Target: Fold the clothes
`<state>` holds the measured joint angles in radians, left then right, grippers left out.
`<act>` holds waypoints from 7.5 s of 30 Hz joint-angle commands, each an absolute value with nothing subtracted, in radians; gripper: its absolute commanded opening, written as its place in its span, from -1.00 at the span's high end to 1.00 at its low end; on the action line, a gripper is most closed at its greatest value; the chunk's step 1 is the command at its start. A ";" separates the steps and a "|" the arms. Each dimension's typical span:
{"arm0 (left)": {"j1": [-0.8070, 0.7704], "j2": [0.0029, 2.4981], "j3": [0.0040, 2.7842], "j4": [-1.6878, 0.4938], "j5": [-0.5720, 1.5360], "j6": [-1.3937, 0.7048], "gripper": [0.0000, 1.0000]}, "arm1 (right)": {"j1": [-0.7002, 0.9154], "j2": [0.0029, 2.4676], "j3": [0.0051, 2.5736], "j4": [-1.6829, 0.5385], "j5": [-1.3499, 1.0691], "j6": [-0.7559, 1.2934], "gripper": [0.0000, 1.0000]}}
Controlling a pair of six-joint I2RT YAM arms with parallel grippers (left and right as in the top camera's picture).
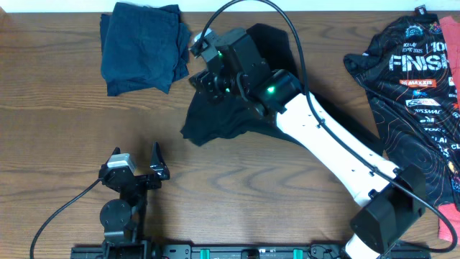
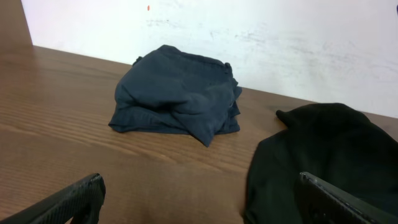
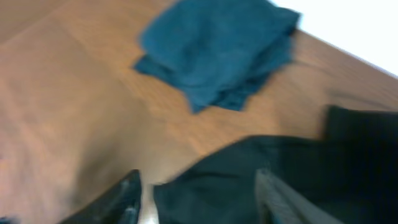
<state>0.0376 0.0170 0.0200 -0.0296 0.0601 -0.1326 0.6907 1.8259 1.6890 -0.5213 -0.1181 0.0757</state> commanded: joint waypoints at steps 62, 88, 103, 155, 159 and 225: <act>0.040 0.018 0.004 -0.066 0.059 -0.128 -0.96 | -0.237 2.313 1.701 -0.564 0.385 -0.116 0.98; 0.040 0.018 0.004 -0.066 0.059 -0.128 -0.96 | -0.455 2.078 1.702 -0.474 0.640 -0.136 0.98; 0.040 0.018 0.004 -0.066 0.059 -0.128 -0.96 | -0.565 2.069 1.702 -0.526 0.530 -0.032 -0.98; 0.040 0.018 0.004 -0.066 0.059 -0.128 -0.96 | -0.576 1.507 0.892 -0.805 0.260 0.703 -0.98; 0.040 0.018 0.004 -0.066 0.059 -0.128 -0.97 | -0.605 1.547 0.864 -0.770 0.203 0.628 -0.99; 0.040 0.018 0.004 -0.066 0.059 -0.128 -0.96 | -1.010 1.706 1.474 -1.119 0.352 0.643 0.98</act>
<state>0.0376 0.0174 0.0200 -0.0299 0.0601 -0.1326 -0.9844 1.6955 1.4570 -1.1149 0.3187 0.6247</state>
